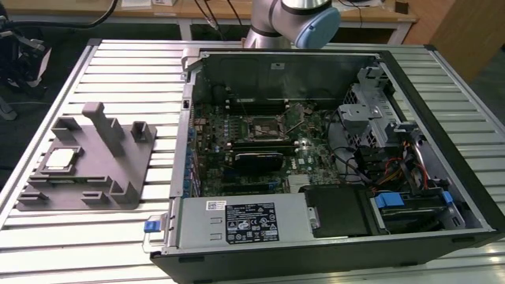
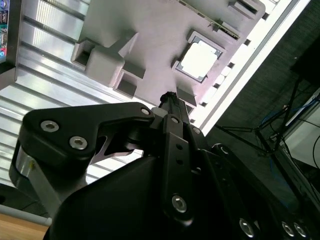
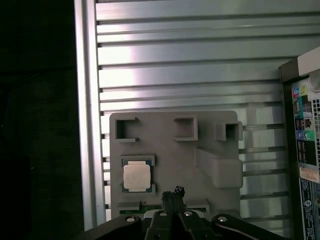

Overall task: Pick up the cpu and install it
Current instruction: 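Reach for the cpu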

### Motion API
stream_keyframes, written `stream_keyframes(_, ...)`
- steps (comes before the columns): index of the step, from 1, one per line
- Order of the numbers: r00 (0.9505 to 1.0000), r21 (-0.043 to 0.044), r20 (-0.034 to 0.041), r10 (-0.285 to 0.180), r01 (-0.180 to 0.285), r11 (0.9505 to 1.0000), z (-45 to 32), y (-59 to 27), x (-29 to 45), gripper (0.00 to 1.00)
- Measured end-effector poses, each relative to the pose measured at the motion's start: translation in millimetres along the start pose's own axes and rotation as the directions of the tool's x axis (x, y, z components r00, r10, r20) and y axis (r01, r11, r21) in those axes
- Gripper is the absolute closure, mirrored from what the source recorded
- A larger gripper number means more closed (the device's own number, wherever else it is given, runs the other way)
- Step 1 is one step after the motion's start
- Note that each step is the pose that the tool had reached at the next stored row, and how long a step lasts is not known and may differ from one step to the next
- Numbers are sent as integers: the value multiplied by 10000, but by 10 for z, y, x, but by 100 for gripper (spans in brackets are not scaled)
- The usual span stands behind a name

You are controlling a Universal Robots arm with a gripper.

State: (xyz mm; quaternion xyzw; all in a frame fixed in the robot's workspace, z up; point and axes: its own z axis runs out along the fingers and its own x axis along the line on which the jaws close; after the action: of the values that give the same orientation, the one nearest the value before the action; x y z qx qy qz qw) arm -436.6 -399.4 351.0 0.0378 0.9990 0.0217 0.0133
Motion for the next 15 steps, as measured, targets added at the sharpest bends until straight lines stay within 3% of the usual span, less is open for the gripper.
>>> stream_keyframes(15,10000,1,0,1,-1,10000,199,-63,97,89)
